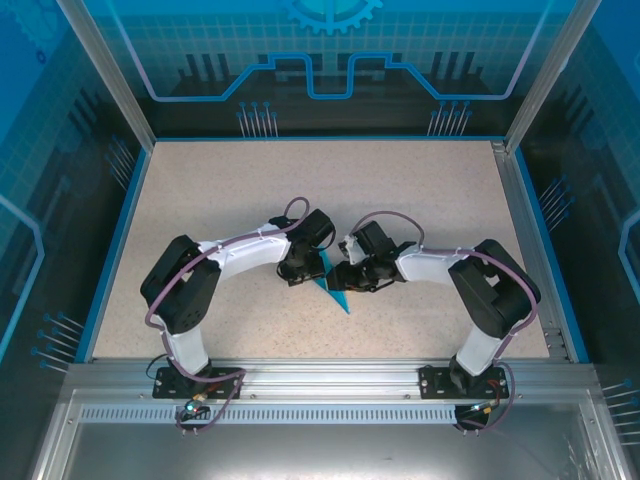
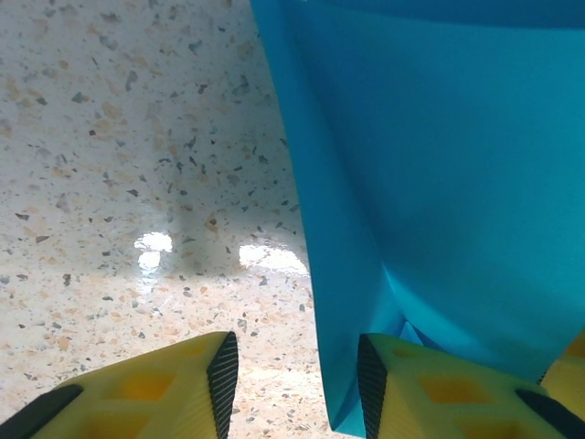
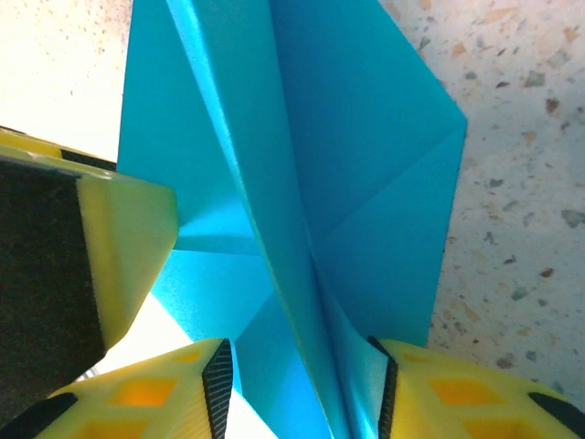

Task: Fold a paper plane with a square sheet of paper (pick it up from the middle)
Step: Move a paper plane to the center of the table.

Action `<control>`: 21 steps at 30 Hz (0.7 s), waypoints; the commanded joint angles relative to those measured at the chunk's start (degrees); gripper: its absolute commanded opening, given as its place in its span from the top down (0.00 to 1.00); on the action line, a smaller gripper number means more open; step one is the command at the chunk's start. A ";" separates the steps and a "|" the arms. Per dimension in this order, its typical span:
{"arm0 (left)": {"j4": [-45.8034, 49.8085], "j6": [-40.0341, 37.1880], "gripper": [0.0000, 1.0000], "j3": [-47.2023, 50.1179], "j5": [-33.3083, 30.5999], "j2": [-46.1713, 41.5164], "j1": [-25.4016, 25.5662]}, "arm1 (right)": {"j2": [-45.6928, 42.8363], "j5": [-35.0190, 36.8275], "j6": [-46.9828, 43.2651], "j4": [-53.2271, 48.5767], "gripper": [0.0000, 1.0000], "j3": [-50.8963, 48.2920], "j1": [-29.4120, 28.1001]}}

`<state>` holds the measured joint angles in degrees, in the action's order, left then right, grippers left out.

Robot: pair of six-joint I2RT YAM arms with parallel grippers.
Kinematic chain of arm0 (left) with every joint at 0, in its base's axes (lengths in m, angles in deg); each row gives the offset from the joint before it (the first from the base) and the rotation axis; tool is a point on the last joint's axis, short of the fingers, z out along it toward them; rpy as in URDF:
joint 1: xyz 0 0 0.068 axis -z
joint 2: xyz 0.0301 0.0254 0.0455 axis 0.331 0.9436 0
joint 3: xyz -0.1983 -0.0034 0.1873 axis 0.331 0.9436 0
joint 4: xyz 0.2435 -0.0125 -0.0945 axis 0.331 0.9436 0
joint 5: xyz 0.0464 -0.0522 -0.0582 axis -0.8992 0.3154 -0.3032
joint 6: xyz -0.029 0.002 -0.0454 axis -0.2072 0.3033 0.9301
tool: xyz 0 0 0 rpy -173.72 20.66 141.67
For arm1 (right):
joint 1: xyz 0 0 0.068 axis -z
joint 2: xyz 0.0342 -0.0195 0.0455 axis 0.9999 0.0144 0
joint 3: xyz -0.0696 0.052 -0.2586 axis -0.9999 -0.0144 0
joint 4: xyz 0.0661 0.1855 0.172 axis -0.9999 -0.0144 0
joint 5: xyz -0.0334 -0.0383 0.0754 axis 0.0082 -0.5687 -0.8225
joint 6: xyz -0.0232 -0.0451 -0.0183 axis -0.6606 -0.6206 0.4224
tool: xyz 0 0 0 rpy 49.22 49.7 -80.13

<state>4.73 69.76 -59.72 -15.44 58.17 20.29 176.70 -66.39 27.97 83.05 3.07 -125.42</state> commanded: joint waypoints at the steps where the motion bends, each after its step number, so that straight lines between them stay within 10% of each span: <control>1: -0.32 1.40 0.57 1.12 -0.97 -2.26 -0.14 | 0.03 2.52 -2.59 -3.53 0.56 2.19 -1.88; 21: -9.05 3.07 0.57 8.48 -2.19 -11.28 -0.13 | 2.57 13.04 -4.50 -12.64 0.92 9.84 -5.78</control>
<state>-1.20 71.00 -53.38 -16.23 51.22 20.18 180.07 -56.21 23.95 74.05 11.16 -130.43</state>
